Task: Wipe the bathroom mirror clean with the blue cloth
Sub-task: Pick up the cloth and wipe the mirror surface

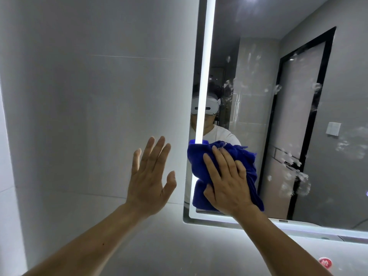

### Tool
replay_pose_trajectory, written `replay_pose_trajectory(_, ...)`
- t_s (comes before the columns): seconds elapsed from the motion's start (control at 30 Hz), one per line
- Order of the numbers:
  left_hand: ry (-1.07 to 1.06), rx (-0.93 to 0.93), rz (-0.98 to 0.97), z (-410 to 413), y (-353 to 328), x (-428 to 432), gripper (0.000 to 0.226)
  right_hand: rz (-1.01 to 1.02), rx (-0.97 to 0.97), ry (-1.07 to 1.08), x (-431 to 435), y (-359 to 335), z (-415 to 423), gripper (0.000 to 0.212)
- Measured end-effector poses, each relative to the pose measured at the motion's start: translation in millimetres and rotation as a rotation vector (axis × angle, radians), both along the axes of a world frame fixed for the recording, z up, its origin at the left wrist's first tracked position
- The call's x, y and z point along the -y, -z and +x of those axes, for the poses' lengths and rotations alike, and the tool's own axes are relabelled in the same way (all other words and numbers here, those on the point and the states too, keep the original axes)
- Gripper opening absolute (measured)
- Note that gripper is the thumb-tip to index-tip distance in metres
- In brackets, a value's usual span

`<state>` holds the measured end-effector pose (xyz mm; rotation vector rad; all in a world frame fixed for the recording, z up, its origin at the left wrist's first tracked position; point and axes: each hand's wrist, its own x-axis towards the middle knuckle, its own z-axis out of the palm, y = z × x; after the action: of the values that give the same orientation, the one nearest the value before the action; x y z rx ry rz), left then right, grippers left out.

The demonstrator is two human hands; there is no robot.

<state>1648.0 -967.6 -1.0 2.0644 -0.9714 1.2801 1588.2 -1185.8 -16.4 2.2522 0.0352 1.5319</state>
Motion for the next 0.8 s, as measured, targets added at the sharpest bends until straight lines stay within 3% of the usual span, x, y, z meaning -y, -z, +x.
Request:
replay_pose_trajectory(0.3, 0.012, 0.016, -0.001, 5, 8, 1, 0.061, -0.013, 0.075, -0.042, 11, 13, -11, 0.049)
replay_pose_trajectory(0.63, 0.103, 0.034, -0.08, -1, -8, 19, 0.059, 0.443, 0.07, -0.095, -16, -52, -17, 0.072)
replay_pose_trajectory(0.8, 0.277, 0.085, -0.155, -15, -28, 21, 0.053, 0.253, 0.066, -0.157, -24, -47, -16, 0.063)
